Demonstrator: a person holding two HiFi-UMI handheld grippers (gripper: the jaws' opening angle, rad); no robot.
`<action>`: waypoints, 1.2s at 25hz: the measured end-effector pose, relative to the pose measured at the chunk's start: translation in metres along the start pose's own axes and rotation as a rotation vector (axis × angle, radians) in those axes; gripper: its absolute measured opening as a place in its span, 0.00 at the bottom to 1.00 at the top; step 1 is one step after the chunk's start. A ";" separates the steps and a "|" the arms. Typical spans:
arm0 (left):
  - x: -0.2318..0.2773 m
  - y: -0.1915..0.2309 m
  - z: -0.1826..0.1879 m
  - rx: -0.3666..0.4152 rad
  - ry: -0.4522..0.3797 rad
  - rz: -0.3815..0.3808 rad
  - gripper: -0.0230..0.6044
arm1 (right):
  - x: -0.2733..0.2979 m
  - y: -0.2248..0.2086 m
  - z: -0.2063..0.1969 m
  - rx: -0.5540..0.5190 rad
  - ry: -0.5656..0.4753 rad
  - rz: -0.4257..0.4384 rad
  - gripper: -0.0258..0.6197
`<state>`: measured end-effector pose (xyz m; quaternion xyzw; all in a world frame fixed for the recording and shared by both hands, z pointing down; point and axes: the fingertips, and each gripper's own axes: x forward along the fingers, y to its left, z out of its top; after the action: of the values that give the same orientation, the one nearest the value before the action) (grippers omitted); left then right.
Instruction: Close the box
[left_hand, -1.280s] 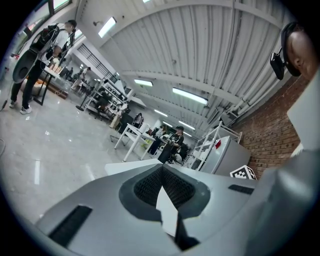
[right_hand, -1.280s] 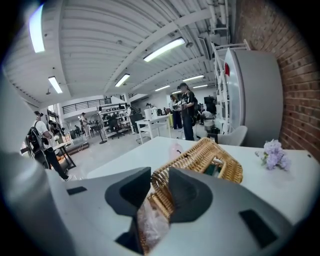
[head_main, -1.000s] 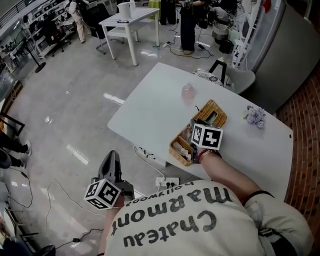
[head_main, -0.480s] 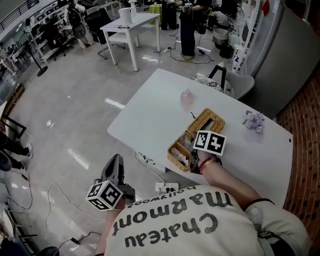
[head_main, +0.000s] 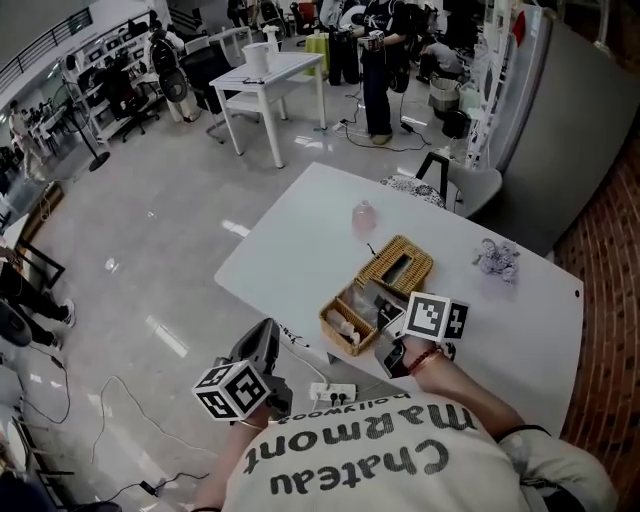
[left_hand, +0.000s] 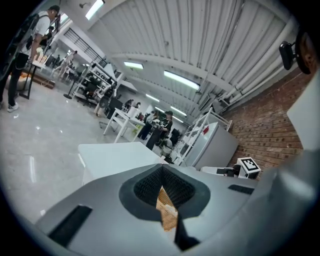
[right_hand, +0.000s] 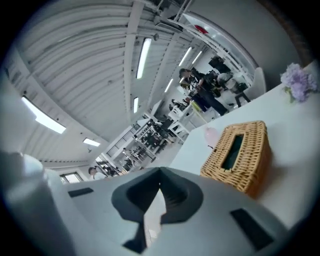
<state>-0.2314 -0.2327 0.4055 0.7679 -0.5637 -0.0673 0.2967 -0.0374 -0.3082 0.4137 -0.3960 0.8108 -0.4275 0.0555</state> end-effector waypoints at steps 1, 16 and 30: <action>-0.001 -0.012 0.000 -0.002 -0.019 -0.014 0.04 | -0.009 0.005 0.005 -0.011 -0.018 0.027 0.04; -0.052 -0.115 -0.036 0.032 -0.167 0.031 0.04 | -0.132 0.015 0.028 -0.332 -0.155 0.072 0.04; -0.104 -0.179 -0.100 0.022 -0.176 0.057 0.04 | -0.223 -0.013 -0.002 -0.319 -0.114 0.057 0.04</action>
<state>-0.0766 -0.0668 0.3671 0.7459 -0.6099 -0.1200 0.2392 0.1213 -0.1571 0.3692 -0.4004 0.8747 -0.2687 0.0498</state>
